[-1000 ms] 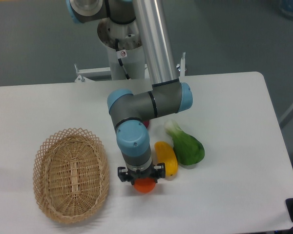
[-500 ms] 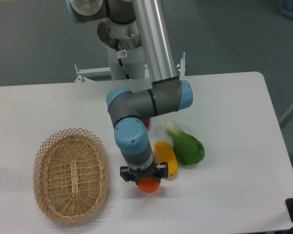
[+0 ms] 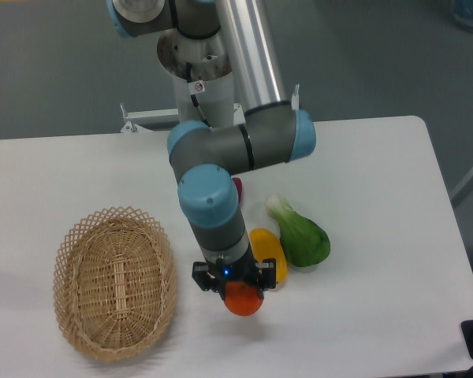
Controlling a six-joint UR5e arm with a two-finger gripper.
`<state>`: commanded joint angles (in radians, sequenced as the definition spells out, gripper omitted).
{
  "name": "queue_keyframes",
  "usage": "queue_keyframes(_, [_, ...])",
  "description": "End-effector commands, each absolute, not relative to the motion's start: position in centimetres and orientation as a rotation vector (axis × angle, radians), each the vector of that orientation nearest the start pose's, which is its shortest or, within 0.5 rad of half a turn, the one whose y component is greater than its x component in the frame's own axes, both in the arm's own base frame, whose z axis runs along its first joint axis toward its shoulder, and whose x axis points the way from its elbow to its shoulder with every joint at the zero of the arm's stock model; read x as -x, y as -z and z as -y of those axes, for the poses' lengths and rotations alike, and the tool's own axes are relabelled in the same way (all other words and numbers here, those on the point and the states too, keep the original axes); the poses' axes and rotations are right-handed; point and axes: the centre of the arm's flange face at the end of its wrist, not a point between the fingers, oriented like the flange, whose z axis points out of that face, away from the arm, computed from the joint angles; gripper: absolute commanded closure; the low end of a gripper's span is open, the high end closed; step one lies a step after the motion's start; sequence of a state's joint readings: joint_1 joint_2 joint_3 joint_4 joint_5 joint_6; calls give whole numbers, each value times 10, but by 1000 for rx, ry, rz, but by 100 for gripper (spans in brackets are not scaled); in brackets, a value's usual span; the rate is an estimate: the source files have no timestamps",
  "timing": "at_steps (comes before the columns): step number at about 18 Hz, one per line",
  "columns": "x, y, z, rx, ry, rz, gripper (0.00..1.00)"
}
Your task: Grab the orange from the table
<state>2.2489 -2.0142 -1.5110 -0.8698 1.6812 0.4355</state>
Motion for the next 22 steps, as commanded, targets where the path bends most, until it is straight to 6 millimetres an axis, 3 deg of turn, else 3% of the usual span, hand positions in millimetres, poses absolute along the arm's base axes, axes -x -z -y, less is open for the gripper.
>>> queue_keyframes(6, [300,-379,-603,2819,-364,221,29])
queue_keyframes(7, [292,-398,-598,2806,-342,203,29])
queue_keyframes(10, [286,-408,-587,2838,-334,141,29])
queue_keyframes(22, [285,-408,-585,2841,-329,143,30])
